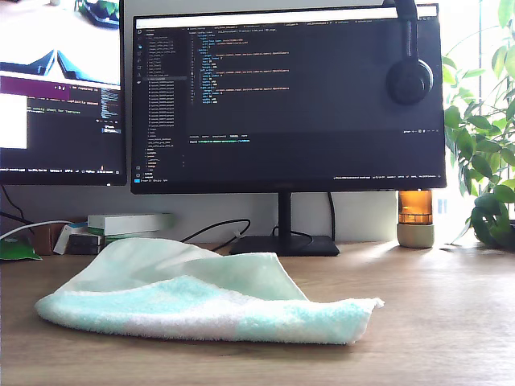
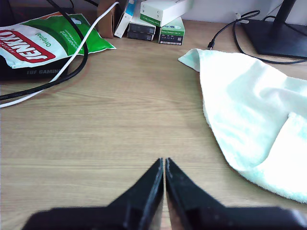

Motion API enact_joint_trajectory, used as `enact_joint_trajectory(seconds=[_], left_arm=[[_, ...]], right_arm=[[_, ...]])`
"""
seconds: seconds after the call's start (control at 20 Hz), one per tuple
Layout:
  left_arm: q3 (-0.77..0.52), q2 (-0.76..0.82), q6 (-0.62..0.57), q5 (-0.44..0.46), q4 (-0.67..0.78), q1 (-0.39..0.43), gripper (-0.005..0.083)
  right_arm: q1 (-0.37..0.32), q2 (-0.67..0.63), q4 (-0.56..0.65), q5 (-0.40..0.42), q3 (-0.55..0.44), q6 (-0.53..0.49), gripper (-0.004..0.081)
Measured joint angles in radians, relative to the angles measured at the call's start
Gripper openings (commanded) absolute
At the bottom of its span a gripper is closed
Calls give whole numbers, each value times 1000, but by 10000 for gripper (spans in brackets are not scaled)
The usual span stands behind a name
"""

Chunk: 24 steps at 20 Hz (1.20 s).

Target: Fold the tea towel to a neat square and place it to the right

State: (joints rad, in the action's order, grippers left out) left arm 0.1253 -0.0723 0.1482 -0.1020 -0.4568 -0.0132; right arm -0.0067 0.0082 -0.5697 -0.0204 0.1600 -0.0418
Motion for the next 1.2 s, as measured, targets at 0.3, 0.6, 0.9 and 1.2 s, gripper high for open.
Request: enact_joint_trajectory(seconds=[0.3, 0.6, 0.9, 1.2], left_arm=[[0, 11, 8, -20, 169, 0, -20], [0, 10, 29, -186, 221, 0, -20], [0, -18, 88, -350, 281, 0, -20], [16, -272, 108, -577, 337, -14, -21]], right_arm=[[0, 0, 177, -27, -6, 68, -11], [0, 0, 237, -132, -6, 212, -11], [0, 1, 236, -314, -6, 412, -11], [1, 153, 232, -492, -6, 461, -11]])
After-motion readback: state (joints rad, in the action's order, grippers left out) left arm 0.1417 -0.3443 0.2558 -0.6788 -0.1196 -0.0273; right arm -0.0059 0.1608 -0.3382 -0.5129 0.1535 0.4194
